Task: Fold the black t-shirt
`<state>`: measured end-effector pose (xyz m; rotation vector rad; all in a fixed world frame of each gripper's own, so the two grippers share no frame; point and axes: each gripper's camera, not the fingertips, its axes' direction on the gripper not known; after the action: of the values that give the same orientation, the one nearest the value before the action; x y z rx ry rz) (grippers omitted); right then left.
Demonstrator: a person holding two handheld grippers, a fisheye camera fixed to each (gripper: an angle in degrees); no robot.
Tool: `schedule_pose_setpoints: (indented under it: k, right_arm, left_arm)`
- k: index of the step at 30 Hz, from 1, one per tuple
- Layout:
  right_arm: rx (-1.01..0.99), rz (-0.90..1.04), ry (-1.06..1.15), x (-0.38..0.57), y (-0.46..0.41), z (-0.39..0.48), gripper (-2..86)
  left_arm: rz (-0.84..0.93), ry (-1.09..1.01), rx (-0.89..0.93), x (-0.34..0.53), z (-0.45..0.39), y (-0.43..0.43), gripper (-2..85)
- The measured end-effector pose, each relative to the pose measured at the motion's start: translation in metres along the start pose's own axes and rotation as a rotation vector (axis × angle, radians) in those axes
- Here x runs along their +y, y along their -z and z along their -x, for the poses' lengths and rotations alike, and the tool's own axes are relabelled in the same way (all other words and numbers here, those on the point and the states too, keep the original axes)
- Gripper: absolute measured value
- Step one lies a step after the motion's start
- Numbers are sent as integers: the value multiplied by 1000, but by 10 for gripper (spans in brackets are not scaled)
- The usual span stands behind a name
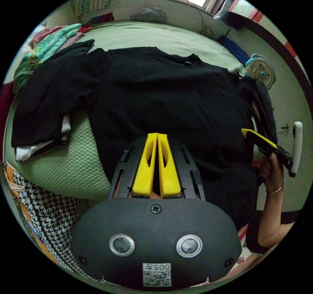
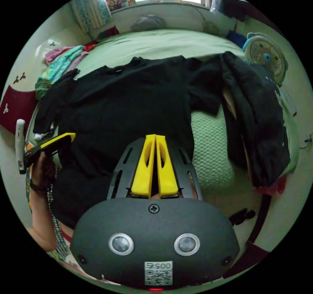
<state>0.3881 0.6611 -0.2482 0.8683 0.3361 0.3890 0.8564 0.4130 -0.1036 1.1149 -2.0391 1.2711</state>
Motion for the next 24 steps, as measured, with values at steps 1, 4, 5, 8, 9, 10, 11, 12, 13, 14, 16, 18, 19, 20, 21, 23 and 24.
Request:
schedule_pose_setpoints:
  k: [1, 4, 5, 8, 9, 10, 11, 12, 13, 14, 16, 18, 19, 20, 21, 23, 24]
  right_arm:
    - [17, -17, -3, -4, 3, -5, 19]
    - [102, -72, -28, -25, 13, -20, 40]
    - [113, -87, -33, -30, 16, -24, 44]
    - [184, -171, -66, -60, 27, -44, 70]
    - [208, -193, -72, -72, 29, -50, 76]
    - [236, -216, -78, -84, 30, -56, 80]
    - [249, -221, -81, -90, 29, -59, 79]
    - [270, -214, -78, -103, 26, -64, 79]
    - [289, -198, -75, -116, 21, -68, 77]
    - [298, -188, -77, -122, 18, -69, 76]
    - [302, -148, -77, -141, 3, -76, 61]
    - [298, -121, -101, -151, -7, -81, 46]
    - [309, -131, -105, -155, -10, -82, 33]
    - [318, -136, -106, -156, -10, -82, 24]
    - [315, -137, -108, -159, -9, -81, 6]
    - [288, -159, -119, -162, -2, -78, -3]
    - [278, -191, -115, -162, 6, -72, -5]
  left_arm:
    - [-1, 1, 9, -1, 2, 0, -4]
    - [1, -5, 27, -6, 10, 0, -6]
    - [4, 1, 29, -8, 12, 0, -6]
    - [7, -21, -5, -14, 14, 0, -6]
    - [7, -28, -22, -16, 14, 0, -7]
    - [6, -28, -28, -17, 14, 0, -7]
    - [4, -28, -37, -18, 16, 0, -7]
    - [0, -28, -41, -20, 17, 1, -7]
    - [-2, -27, -39, -21, 19, 1, -7]
    - [-6, -21, -29, -22, 22, 2, -7]
    - [-8, -15, -7, -25, 28, 3, -6]
    - [-8, -3, 24, -28, 35, 5, -7]
    - [-7, -1, 31, -29, 37, 6, -7]
    - [-7, 4, 44, -31, 41, 7, -7]
    - [-6, 9, 55, -33, 44, 8, -7]
    - [-6, 8, 67, -35, 48, 9, -7]
    - [-3, 10, 77, -37, 51, 11, -7]
